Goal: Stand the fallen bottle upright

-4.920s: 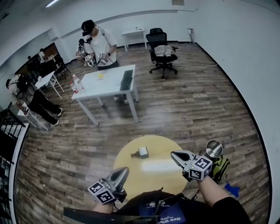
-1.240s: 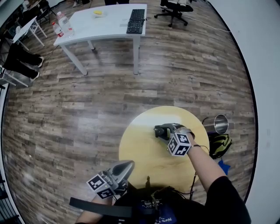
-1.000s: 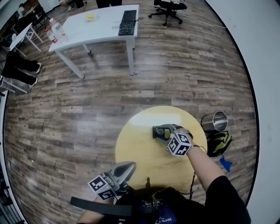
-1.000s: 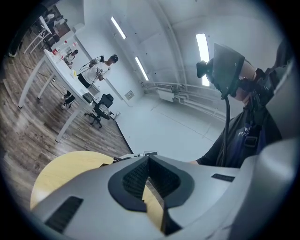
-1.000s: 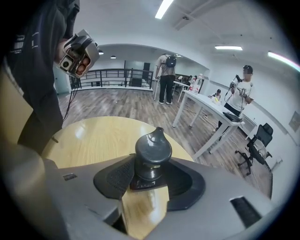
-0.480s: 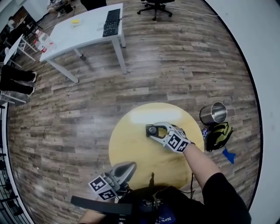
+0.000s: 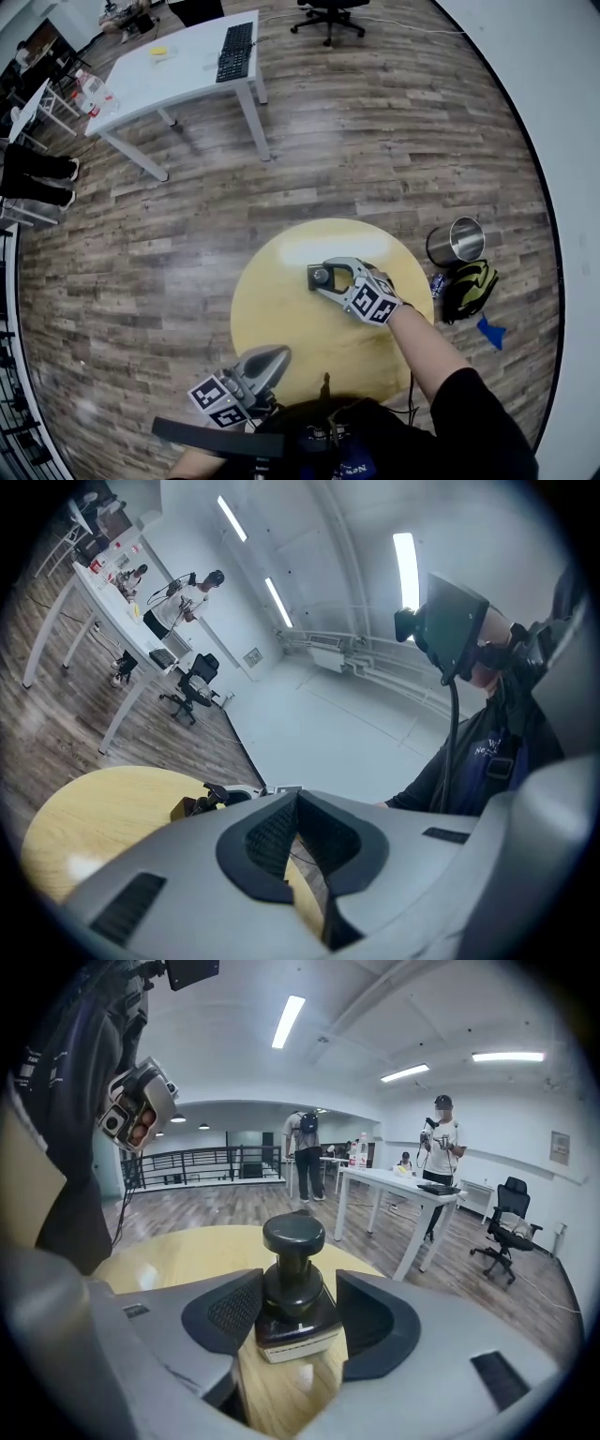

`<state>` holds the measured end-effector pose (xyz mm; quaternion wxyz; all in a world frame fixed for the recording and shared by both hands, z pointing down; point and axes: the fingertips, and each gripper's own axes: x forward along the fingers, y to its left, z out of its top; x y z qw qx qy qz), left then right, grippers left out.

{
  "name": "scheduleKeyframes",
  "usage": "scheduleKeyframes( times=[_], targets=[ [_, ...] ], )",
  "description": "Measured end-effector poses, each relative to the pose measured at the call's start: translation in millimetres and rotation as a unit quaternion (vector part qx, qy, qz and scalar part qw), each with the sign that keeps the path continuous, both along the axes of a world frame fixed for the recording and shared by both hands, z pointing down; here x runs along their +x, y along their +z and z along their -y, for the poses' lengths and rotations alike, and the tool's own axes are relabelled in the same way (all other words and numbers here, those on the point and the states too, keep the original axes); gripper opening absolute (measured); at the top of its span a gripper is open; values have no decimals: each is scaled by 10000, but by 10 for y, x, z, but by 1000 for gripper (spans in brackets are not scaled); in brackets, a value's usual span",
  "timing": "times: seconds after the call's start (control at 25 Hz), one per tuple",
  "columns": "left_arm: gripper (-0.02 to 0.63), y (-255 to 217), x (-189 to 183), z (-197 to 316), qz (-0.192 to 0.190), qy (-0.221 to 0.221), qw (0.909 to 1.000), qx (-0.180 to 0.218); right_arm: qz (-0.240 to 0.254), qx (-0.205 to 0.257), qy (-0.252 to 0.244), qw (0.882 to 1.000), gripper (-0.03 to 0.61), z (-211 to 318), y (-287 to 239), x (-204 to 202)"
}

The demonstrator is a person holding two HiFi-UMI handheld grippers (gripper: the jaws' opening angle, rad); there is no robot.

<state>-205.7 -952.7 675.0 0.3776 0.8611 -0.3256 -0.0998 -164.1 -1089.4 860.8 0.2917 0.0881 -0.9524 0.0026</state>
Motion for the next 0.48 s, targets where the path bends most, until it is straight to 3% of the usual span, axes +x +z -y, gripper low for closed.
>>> scheduleKeyframes(
  times=[0.24,0.48],
  targets=[
    [3,-282,-51,-109,38,-92,9998,181,179,75,371,9991,264,-61,-457,239],
    [3,-793,-112,-209,44,-226,9979,610,833,613,710,9921,242,-244,-1610,515]
  ],
)
